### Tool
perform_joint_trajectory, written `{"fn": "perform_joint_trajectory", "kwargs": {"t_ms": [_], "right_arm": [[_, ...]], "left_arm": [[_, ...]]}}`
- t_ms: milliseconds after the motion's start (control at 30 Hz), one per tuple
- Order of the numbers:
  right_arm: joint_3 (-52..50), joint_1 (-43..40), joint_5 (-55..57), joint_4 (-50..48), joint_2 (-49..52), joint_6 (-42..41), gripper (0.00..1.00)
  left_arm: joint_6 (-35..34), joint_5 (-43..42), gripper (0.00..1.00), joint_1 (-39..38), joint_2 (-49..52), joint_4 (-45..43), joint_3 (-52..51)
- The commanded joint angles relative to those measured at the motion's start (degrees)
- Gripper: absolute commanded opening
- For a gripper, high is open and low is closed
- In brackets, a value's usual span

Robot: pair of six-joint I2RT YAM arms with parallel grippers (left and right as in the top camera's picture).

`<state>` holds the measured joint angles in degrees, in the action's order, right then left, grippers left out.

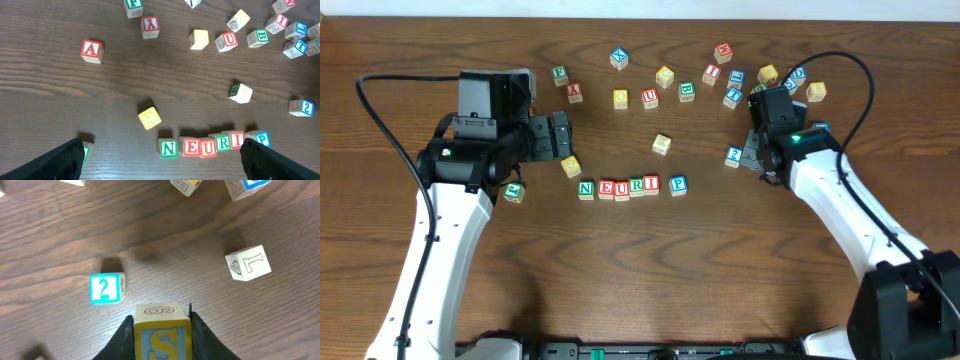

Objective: Spell out NEURIPS
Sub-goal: 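Lift the S block and carry it toward the P block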

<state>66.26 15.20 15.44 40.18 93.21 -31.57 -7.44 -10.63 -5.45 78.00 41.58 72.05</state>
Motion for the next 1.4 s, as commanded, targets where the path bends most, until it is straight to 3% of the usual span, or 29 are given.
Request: {"fn": "perform_joint_trajectory", "kwargs": {"t_ms": [0,833,1367], "right_arm": [[0.61,1.14,-1.86,0.72,-1.9,1.68,0.21],[0.59,12.7,-3.41,2.82,-1.75,2.93,0.17],[0.55,13.84,-3.54,-0.44,6.32,2.97,0.15]], "left_arm": [[0.33,-0.33,0.98,0.09,-0.52,0.0,1.31],[0.33,-0.33,0.98,0.09,-0.52,0.0,1.31],[0.33,-0.33,0.98,0.09,-0.52,0.0,1.31]]}}
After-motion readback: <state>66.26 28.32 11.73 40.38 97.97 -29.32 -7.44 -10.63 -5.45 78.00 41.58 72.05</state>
